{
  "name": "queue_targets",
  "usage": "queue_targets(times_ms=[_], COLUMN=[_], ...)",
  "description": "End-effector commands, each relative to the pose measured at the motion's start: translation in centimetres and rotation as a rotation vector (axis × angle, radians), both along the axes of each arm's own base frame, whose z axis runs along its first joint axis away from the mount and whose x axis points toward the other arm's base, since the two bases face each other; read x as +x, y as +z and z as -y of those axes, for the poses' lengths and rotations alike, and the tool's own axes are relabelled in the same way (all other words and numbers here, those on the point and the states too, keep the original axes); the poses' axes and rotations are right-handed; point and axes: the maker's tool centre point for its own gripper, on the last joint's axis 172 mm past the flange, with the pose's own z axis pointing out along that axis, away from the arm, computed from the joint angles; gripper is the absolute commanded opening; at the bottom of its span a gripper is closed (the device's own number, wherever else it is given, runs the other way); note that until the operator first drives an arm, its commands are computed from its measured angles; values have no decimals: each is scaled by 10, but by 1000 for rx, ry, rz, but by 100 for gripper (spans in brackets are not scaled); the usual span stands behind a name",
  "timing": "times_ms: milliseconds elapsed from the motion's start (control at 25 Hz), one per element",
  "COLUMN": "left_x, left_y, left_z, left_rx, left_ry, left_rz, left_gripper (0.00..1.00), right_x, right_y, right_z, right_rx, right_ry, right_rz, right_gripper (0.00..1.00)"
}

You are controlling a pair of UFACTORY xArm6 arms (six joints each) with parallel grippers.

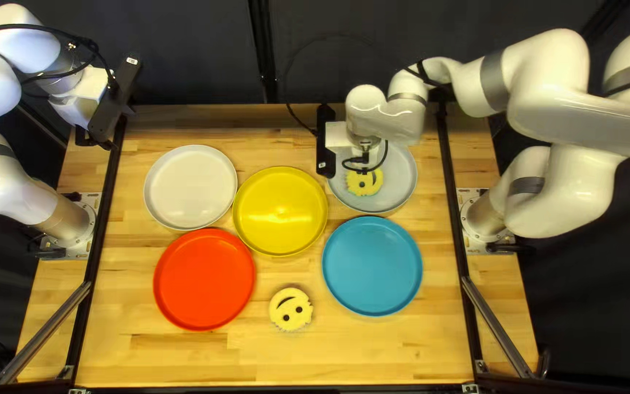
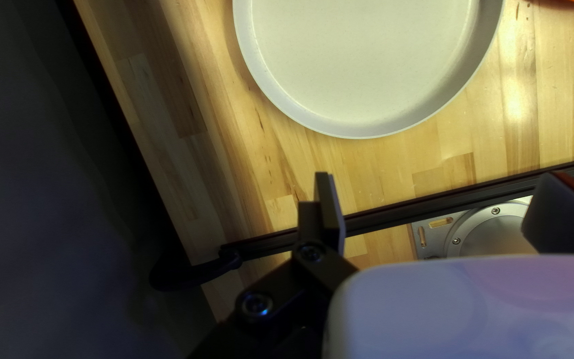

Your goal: Pick up sponge and scrub the plate

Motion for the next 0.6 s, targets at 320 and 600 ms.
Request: queue_targets(times_ms=[320, 600], left_x=[0, 0], left_y=[0, 0], left_z=[0, 0], left_rx=[0, 0], left_ry=[0, 0], left_rz=[0, 0], left_gripper=[100, 100], right_x=[6, 7], right_y=[-11, -7], right_z=[66, 73], right_rx=[21, 21], right_ry=[-18, -17], right_rz=[45, 41], right_gripper=[0, 0])
